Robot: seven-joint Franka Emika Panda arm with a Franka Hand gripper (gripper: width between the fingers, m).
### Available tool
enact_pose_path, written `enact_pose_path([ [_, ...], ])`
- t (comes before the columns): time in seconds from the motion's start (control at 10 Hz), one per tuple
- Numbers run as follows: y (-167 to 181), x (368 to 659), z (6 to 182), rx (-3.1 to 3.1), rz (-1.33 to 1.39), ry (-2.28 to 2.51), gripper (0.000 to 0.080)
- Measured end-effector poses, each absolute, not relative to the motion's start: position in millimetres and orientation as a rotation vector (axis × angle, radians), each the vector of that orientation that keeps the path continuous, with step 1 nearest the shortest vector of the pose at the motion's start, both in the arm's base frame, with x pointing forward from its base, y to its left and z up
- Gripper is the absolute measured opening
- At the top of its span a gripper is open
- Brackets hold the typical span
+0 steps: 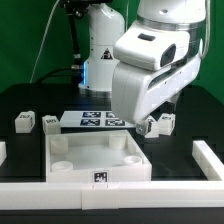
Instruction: Assemble one leg
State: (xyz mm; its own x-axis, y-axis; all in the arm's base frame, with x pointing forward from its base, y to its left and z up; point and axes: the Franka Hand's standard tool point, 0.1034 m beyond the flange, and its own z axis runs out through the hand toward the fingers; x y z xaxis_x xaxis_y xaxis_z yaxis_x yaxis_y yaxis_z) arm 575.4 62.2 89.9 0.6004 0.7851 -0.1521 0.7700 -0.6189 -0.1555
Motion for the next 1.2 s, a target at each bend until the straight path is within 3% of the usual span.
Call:
enact_pose_path([
  [0.9,62,574,88.4,-2.742,0.320,-1.335,0.0650],
  [1.2,46,540,63.6,-2.543,0.327,-1.614,0.0650],
])
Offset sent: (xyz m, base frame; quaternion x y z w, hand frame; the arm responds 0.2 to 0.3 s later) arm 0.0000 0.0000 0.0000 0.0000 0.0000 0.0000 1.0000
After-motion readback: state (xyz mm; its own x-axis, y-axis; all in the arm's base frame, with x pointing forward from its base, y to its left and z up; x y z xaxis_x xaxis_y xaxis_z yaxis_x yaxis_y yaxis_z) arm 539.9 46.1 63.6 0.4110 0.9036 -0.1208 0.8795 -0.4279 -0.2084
